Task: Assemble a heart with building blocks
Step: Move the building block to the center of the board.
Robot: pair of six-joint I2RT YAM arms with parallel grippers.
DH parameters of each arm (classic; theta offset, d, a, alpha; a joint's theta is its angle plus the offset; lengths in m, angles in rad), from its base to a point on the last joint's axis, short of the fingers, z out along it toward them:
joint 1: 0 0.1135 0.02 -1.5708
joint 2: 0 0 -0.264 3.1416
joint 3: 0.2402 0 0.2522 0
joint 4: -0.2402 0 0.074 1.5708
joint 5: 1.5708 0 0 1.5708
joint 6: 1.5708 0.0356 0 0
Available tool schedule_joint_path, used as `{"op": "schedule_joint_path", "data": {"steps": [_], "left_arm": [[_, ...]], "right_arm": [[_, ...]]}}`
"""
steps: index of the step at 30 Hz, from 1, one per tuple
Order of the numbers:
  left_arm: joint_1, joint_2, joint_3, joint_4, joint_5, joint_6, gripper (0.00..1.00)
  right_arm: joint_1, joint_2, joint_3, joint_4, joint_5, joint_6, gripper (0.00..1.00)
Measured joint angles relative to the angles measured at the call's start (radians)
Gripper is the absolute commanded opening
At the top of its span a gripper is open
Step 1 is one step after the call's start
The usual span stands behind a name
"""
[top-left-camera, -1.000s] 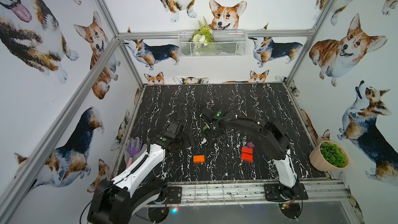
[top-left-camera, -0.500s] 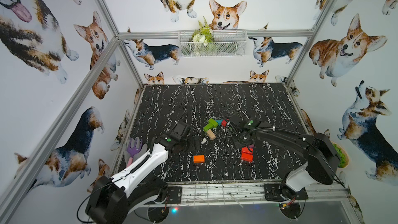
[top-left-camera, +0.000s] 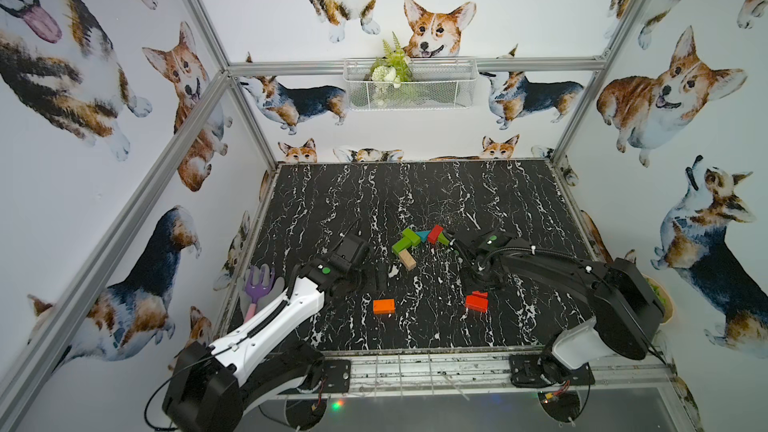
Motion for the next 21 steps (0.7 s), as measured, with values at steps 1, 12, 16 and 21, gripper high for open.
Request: {"op": "schedule_joint_path", "data": {"steps": [1, 12, 16, 21], "left_arm": [[0.0, 0.001, 0.0, -0.001, 0.0, 0.006, 1.0], [0.0, 0.027, 0.018, -0.003, 0.008, 0.034, 1.0], [0.0, 0.029, 0.02, -0.006, 0.008, 0.043, 1.0], [0.0, 0.031, 0.024, -0.01, 0.008, 0.051, 1.0]], "right_arm": [[0.0, 0.008, -0.007, 0.002, 0.0, 0.006, 0.74], [-0.005, 0.071, -0.013, 0.026, 0.025, 0.106, 0.68], [-0.006, 0.073, -0.013, 0.032, 0.027, 0.145, 0.71], [-0.006, 0.084, -0.01, 0.048, 0.04, 0.194, 0.76]]}}
